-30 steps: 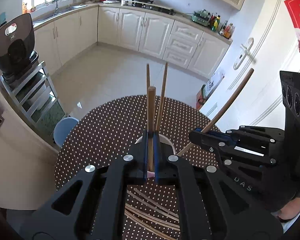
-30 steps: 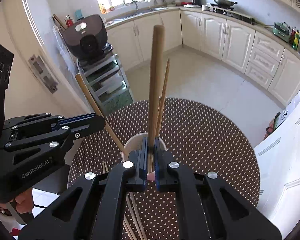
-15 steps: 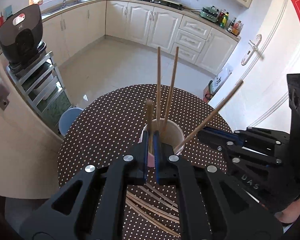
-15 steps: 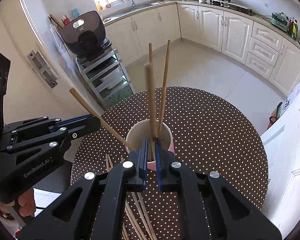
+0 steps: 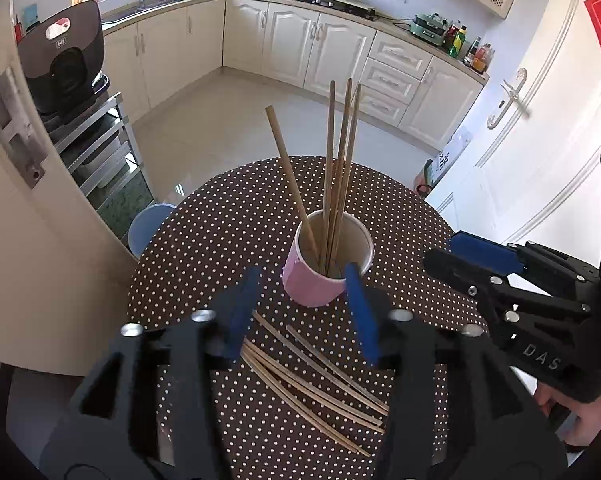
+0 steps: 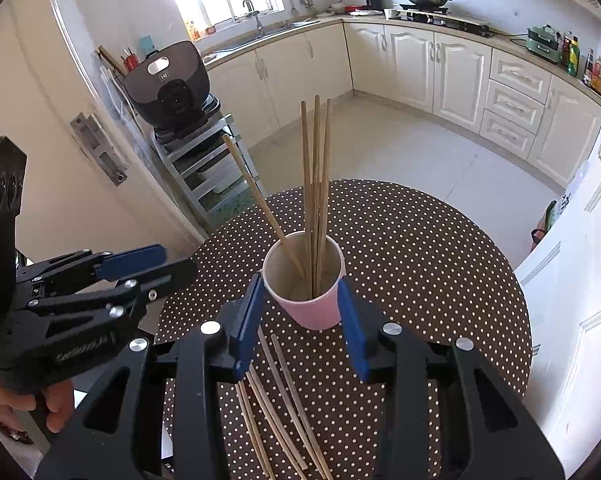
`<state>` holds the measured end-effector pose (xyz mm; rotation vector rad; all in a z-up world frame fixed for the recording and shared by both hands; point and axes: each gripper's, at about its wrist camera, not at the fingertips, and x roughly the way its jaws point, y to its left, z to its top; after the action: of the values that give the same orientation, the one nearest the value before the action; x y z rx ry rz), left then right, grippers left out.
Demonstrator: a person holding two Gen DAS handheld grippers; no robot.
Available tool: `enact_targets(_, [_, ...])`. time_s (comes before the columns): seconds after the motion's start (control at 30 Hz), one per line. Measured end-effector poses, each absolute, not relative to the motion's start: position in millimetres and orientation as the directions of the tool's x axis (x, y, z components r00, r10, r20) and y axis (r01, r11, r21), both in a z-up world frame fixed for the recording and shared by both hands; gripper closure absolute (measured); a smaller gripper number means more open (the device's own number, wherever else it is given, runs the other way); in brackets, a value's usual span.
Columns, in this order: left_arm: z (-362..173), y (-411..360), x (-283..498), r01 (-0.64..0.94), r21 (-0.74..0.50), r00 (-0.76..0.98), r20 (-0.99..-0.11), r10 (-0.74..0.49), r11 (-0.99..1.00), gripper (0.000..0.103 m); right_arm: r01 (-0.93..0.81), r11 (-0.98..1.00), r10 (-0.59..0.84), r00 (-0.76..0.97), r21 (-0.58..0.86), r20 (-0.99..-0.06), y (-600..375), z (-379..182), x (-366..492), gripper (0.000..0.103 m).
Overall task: Organize utensils
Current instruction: 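Open the right gripper to drop its stick into the cup while the left gripper releases, then move the left gripper back to the loose sticks while the right gripper approaches them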
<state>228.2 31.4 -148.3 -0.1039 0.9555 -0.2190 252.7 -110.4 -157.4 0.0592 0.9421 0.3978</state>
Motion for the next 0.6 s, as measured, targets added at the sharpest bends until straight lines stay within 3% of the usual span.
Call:
enact_targets(0.33, [-159,46,205,0.095,-0.190,0.534,-0.818,-0.211,0.977,0.051,-0.280,0.931,0.349,0.507,0.233,-0.788,-117,-166,231,0.064])
enact_targets(0.6, [-211,89,198,-0.091,-0.320,0.403,-0.878,-0.259,0.943,0.051,-0.264,0.934,0.340,0.448,0.240,-0.827,-123,-192,219,0.064])
